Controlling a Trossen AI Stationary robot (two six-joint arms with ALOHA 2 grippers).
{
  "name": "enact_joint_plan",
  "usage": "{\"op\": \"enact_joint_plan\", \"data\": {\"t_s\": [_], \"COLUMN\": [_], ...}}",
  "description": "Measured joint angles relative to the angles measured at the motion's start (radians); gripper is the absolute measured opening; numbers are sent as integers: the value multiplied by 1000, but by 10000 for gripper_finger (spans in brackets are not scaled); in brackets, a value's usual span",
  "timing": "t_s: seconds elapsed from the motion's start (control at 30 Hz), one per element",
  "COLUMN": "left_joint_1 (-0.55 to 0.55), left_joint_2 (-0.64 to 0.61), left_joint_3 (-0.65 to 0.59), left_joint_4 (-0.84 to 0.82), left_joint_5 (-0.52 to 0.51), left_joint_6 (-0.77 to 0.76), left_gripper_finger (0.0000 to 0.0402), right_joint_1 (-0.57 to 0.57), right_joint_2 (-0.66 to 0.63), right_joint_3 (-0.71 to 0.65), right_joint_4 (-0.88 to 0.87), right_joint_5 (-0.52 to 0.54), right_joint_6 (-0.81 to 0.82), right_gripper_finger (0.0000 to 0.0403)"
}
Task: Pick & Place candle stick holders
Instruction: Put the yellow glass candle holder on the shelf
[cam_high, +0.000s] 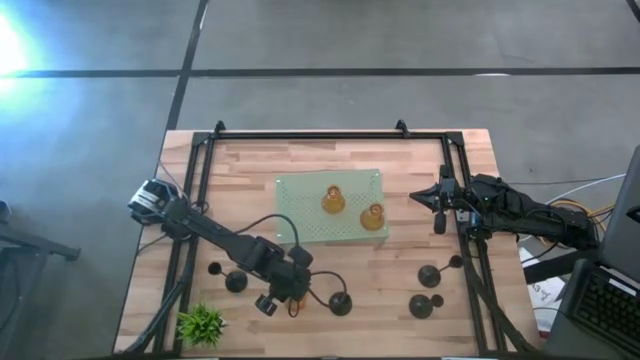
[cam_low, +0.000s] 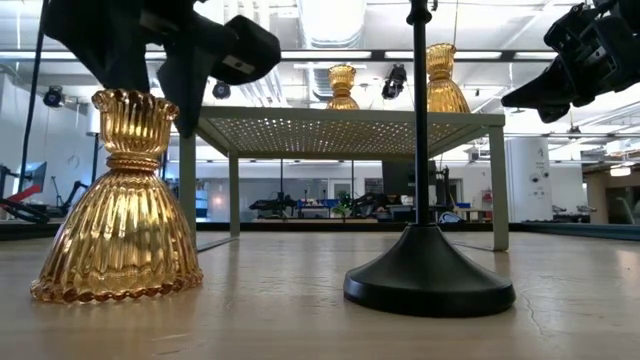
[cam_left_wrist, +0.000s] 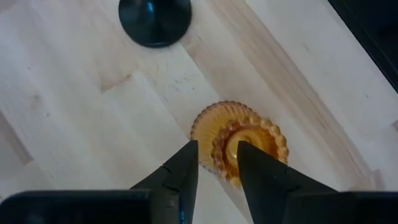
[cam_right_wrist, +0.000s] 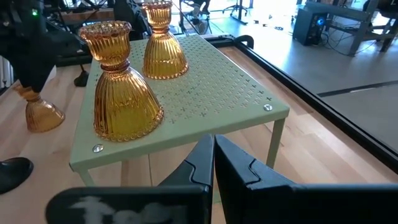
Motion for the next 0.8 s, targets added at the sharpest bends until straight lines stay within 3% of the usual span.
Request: {"op": "enact_joint_plan", "data": {"t_s": [0.2,0.43,0.8], "left_joint_1": [4,7,21], "left_joint_2": [0,-1,-1], "left_joint_3": [0,1,1], "left_joint_4": [2,2,1], "left_joint_5": [0,10,48], "left_joint_6": [-6,-12,-35], "left_gripper_finger": [105,24,24], "right_joint_1": [0,0,0], "right_joint_2": [0,0,0], "right_joint_3": [0,0,0], "right_joint_4": [0,0,0], "right_joint_5": [0,0,0], "right_joint_6": [0,0,0], "right_gripper_finger": [8,8,8]}}
